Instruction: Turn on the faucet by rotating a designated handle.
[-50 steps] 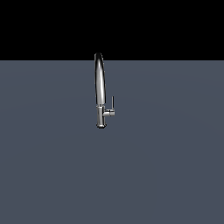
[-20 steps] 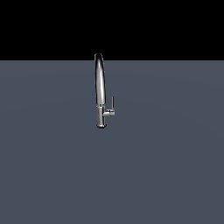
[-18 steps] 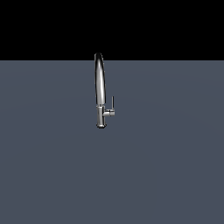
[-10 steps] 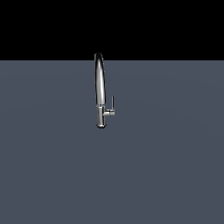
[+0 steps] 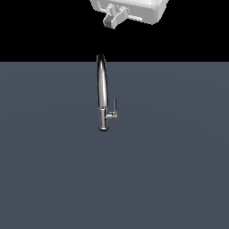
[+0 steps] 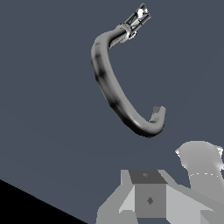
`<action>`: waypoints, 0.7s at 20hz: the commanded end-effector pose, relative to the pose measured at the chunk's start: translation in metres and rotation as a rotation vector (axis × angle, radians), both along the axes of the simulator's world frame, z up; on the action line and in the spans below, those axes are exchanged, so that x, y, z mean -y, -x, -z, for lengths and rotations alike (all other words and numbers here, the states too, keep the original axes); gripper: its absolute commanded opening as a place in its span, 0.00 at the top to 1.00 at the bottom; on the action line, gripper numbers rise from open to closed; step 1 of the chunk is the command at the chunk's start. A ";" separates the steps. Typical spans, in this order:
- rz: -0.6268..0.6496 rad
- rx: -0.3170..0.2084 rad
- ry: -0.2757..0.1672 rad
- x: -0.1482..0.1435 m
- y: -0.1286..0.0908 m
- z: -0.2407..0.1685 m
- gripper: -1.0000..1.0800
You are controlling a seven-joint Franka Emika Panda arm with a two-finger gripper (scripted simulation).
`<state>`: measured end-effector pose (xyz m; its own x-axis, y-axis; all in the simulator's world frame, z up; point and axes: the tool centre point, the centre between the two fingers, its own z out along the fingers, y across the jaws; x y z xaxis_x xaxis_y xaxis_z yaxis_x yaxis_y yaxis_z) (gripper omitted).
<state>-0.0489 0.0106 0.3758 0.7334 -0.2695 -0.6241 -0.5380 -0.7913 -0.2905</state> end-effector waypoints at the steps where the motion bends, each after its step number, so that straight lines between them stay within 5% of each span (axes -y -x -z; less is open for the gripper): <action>1: 0.039 -0.041 -0.036 0.002 -0.013 0.011 1.00; 14: 0.255 -0.266 -0.233 0.011 -0.073 0.083 1.00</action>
